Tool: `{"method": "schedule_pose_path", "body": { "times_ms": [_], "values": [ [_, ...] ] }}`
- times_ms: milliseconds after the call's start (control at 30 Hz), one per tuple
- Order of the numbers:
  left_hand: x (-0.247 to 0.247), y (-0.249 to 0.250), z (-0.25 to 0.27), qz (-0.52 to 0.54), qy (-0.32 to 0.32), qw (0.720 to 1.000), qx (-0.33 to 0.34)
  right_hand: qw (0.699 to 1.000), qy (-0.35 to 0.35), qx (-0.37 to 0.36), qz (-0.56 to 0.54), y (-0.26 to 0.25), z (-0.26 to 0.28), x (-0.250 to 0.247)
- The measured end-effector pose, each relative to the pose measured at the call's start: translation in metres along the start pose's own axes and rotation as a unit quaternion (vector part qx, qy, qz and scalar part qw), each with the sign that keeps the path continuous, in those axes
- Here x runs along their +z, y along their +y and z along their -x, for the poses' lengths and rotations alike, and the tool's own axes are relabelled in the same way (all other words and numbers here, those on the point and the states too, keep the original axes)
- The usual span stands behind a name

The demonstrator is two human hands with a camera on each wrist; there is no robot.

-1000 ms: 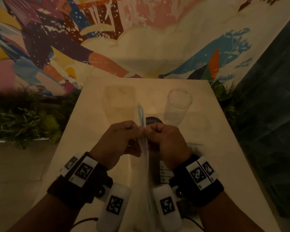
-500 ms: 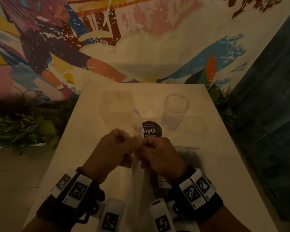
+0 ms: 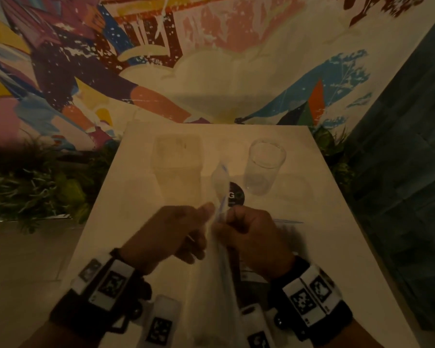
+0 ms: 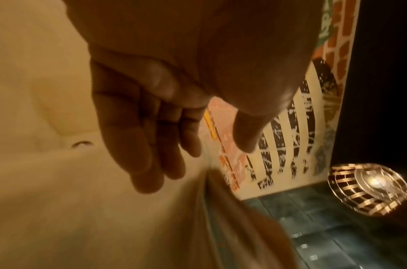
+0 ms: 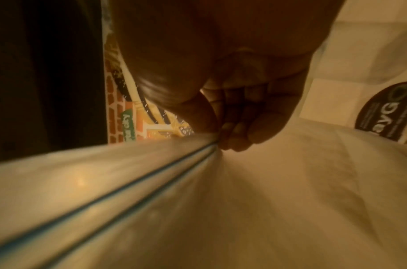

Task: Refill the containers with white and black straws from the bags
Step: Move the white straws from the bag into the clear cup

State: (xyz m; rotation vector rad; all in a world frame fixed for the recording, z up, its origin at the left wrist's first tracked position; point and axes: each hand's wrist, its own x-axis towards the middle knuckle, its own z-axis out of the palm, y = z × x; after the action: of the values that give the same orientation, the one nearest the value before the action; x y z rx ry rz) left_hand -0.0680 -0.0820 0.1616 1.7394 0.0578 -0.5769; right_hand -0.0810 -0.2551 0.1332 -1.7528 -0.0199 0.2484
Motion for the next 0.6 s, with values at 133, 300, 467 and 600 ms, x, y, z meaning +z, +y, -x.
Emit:
{"method": "schedule_pose_path", "body": {
  "times_ms": [133,300,467,600],
  "values": [
    [0.012,-0.007,-0.009,0.028,0.029,0.997,0.067,1.0,-0.011,-0.004,-0.001,0.0,-0.002,0.005],
    [-0.026,-0.021,-0.011,0.193,0.18,0.963,0.061,0.967,0.125,0.088,-0.202,0.012,0.0,-0.035],
    [-0.052,-0.043,0.008,0.151,0.083,0.976,0.135,0.933,0.14,0.099,-0.316,0.023,-0.001,-0.045],
    [-0.072,-0.072,0.003,0.232,0.012,0.968,0.096,0.908,0.086,0.09,-0.401,0.031,-0.004,-0.036]
  ]
}}
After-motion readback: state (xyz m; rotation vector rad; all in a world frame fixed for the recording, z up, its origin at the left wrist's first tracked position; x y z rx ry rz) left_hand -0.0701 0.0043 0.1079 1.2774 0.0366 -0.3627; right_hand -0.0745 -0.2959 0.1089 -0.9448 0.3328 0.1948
